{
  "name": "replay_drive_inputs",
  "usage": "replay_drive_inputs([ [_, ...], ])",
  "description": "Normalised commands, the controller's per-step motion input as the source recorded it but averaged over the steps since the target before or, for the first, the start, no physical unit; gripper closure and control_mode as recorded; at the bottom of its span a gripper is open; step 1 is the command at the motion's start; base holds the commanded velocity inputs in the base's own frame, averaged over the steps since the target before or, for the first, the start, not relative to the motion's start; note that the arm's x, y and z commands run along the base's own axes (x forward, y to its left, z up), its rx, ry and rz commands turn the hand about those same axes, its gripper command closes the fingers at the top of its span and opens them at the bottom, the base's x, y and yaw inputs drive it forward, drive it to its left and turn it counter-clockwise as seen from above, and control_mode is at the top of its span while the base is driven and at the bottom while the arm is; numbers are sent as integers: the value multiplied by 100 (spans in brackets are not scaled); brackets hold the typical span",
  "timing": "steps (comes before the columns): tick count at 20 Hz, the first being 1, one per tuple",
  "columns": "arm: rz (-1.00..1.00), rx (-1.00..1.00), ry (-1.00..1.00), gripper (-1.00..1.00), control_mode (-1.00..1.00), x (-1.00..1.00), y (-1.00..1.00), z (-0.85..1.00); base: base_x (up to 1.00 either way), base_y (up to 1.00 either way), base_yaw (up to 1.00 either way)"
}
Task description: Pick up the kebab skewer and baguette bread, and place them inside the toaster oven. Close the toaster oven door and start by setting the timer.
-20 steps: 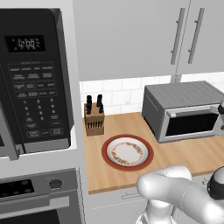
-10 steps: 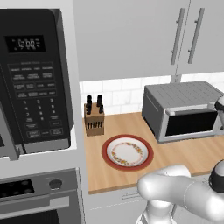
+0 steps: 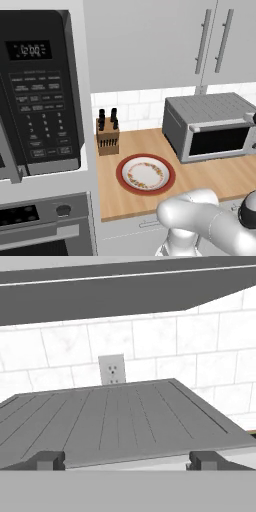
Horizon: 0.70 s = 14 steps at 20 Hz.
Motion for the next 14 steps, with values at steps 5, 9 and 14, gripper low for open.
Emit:
replay_drive_inputs([
  [5, 8, 0, 0, -100, -100, -94, -14, 17, 0, 0, 0],
  [9, 20, 2, 0, -100, -100, -100, -55, 0, 0, 0, 0],
  [14, 22, 0, 0, -100, -100, -46, -58, 0, 0, 0, 0],
])
